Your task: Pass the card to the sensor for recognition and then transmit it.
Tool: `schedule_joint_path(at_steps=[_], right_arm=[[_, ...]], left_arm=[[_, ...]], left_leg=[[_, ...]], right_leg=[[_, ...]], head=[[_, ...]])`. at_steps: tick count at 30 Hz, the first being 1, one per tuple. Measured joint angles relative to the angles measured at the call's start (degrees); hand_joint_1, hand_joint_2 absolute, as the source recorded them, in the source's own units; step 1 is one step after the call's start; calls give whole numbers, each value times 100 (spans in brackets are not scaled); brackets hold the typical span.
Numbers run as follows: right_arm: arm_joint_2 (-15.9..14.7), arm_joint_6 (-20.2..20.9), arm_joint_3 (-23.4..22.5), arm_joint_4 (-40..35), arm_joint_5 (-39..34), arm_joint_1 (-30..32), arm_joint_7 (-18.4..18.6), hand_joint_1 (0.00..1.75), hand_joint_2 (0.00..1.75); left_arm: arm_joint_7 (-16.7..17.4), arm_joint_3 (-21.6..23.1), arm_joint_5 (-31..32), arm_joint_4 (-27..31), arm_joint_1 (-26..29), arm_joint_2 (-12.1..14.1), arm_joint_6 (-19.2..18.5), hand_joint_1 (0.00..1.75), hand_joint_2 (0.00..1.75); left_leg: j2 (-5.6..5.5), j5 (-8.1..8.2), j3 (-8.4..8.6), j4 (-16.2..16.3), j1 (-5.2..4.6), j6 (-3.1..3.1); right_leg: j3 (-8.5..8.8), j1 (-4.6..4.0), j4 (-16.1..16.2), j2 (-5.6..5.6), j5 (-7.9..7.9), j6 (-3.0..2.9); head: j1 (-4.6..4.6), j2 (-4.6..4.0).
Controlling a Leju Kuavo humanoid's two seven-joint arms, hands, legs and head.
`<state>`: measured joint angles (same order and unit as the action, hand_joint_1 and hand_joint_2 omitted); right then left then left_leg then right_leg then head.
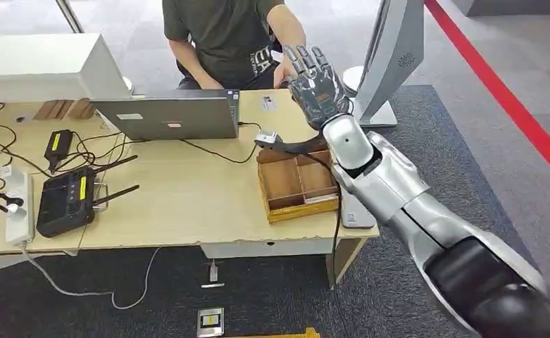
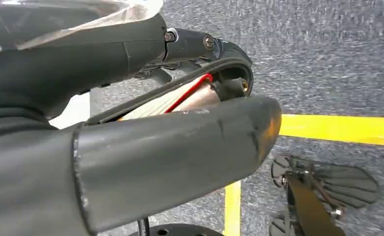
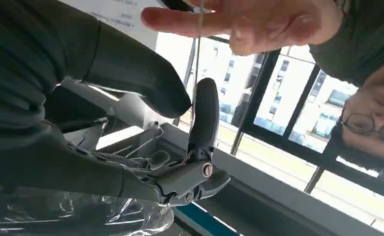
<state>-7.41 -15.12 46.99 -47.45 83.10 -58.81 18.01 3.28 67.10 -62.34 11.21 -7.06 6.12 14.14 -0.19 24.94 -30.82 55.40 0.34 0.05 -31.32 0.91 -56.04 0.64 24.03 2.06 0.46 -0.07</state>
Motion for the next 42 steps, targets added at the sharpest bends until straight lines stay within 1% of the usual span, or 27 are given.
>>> schedule_joint_path(at_steps=[5,11,12,13,16,18,23,26,28,30,33,34,37,39,41,42], right_arm=[[187,68,98,473,22,-162,13,175,175],[369,98,212,822,24,-240,-37,175,175],[389,96,229,873,33,-253,-55,3,175],[415,90,251,929,42,-263,-66,0,0],[465,118,286,1069,-29,-263,-140,0,0],[494,306,326,1175,39,-275,-140,0,0],[492,120,428,1291,140,-293,-138,0,0],[479,173,479,1353,153,-306,-138,0,0],[439,241,507,1366,210,-312,-105,0,0],[289,328,507,1324,227,-315,-81,0,0],[-97,492,435,1107,183,-315,-105,0,0],[-273,640,374,1014,138,-309,-103,0,0],[-875,1118,131,685,-11,-209,-103,0,0],[-1326,1450,-114,465,-142,-84,-101,0,0],[-1770,1637,-373,227,-199,100,-208,0,0],[-1938,1724,-487,109,-258,183,-195,0,0]], left_arm=[[31,33,-33,0,-2,0,20,0,0],[-15,33,-57,0,-2,-2,26,0,0],[-22,33,-57,0,-1,-2,26,0,0],[-24,35,-57,0,-1,-2,26,0,0],[-37,35,-57,0,0,-2,26,0,0],[-24,35,-70,0,-1,-2,26,0,0],[13,35,-103,0,2,-2,28,0,0],[26,35,-107,0,5,-2,28,0,0],[83,35,-105,0,5,-2,26,0,0],[146,35,-90,0,7,-2,4,0,0],[162,35,-70,0,27,0,-35,0,0],[162,35,-54,0,36,4,-48,0,0],[157,37,-37,-4,45,20,-96,0,0],[166,37,-46,-4,66,28,-96,0,0],[184,37,-76,-4,82,35,-96,0,0],[190,37,-103,-4,82,39,-94,0,0]], left_leg=[[1,0,1,0,1,0],[2,0,1,0,1,0],[3,0,1,0,1,0],[3,0,1,0,1,0],[3,0,1,1,1,0],[2,0,1,1,1,0],[2,0,2,1,0,0],[3,0,3,2,0,0],[3,0,5,3,0,0],[2,0,5,4,0,0],[-5,0,4,10,-1,1],[-5,1,4,11,-2,2],[-5,4,0,20,-3,6],[-6,7,-3,22,-4,11],[-5,10,-7,22,-5,15],[-3,10,-5,23,-7,16]], right_leg=[[-1,-1,0,0,0,0],[-1,-1,1,0,0,0],[-1,-1,1,0,0,0],[-1,-1,1,0,0,0],[-1,-1,1,0,0,0],[-1,-1,1,0,0,0],[-1,0,1,0,0,0],[-2,-1,1,0,0,0],[-3,-1,2,0,0,0],[-2,0,4,0,0,0],[-1,0,7,4,-1,2],[0,2,8,4,-1,3],[4,3,13,4,-5,10],[4,4,17,5,-8,15],[5,5,18,2,-11,20],[0,5,20,0,-12,20]], head=[[0,0],[0,0],[2,0],[0,0],[0,0],[0,0],[0,0],[0,0],[0,0],[0,0],[0,0],[0,0],[-2,0],[4,0],[9,0],[9,0]])
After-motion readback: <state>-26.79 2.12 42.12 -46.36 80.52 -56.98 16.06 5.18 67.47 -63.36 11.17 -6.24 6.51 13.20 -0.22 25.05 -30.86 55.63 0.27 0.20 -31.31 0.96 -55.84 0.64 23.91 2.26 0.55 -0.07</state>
